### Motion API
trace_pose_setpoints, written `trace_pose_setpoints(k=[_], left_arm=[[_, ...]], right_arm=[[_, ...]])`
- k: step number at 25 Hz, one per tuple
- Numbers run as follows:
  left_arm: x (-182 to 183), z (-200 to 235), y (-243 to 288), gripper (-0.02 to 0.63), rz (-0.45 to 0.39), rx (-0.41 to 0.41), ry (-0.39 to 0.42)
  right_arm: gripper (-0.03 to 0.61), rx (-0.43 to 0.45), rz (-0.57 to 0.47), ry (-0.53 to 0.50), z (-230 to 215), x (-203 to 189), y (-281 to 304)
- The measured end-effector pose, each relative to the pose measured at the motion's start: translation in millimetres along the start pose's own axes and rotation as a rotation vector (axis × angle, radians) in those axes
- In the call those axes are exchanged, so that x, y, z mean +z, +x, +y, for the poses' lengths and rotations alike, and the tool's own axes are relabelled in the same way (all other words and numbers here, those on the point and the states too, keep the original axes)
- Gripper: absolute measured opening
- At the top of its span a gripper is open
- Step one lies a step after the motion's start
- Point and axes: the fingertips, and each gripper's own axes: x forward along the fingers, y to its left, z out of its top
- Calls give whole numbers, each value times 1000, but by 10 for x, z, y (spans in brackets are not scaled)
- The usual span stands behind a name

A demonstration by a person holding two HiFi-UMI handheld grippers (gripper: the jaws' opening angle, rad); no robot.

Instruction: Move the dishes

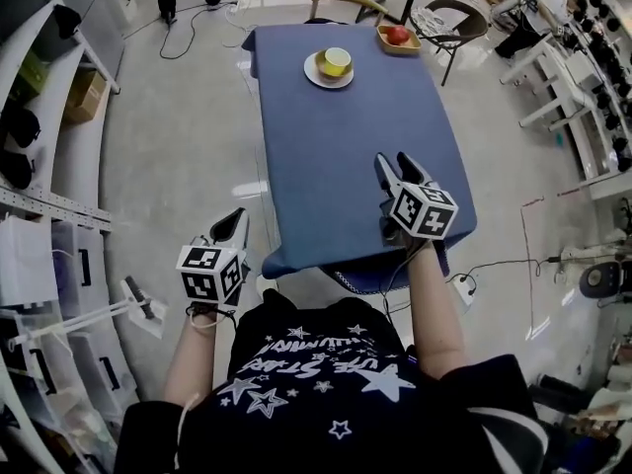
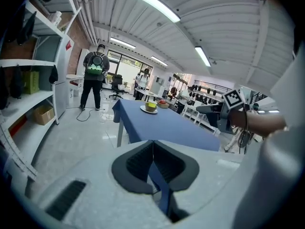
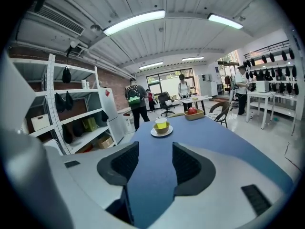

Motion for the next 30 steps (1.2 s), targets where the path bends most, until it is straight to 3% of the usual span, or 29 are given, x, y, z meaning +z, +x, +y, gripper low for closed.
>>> trace_pose_setpoints(k=[12, 16, 22, 30], left_arm=[[545, 503, 635, 20, -11, -76, 46], [757, 470, 829, 20, -23, -41, 63], [1040, 324, 1092, 20, -29, 28, 71], [1290, 330, 1429, 20, -46, 92, 19]], right_arm=[[204, -15, -12, 21, 98, 575, 895], [194, 17, 3, -9, -22, 700, 1150], [169, 21, -17, 44, -483, 965, 1563], [106, 90, 32, 61, -682, 959, 2235]])
